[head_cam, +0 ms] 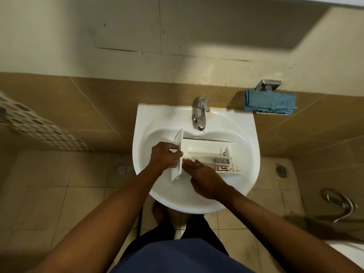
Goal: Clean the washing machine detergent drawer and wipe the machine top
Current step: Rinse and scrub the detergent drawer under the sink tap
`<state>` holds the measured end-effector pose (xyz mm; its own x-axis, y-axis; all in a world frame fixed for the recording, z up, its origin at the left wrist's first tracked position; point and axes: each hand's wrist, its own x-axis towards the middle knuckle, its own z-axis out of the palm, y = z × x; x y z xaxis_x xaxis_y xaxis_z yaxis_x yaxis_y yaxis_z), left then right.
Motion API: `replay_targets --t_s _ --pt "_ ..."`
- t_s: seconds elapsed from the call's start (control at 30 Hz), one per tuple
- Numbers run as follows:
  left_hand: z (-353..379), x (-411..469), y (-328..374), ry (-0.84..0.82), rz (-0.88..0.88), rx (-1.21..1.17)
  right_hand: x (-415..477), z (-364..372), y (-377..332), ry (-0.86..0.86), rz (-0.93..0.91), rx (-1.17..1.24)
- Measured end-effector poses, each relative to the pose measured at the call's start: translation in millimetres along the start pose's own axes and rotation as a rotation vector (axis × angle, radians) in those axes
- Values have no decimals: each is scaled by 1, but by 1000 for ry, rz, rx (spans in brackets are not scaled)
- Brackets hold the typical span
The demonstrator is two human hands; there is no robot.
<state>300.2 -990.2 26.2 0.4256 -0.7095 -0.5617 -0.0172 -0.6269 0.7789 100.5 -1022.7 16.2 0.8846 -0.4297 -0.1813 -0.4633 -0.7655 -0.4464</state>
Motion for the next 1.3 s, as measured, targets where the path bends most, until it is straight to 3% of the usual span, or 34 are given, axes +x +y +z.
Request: replay_targets --t_s 0.1,0.3,0.53,0.7,0.87,1.03,1.3 --pt "-1 0 0 -2 2 1 -22 0 -4 -43 -31 -4" --pt "0 -1 1 -4 20 24 27 -4 7 59 65 -12" --pt "0 -2 1 -4 21 16 -29 6 -17 97 -1 -10" --pt "0 -1 0 -1 14 32 19 0 0 196 125 -17" --pt "1 0 0 5 7 19 24 5 3 68 123 -255" --pt "0 0 -1 -4 5 19 -26 10 -9 67 31 -275" --pt "1 0 0 4 -1 7 -24 4 -18 130 70 -234"
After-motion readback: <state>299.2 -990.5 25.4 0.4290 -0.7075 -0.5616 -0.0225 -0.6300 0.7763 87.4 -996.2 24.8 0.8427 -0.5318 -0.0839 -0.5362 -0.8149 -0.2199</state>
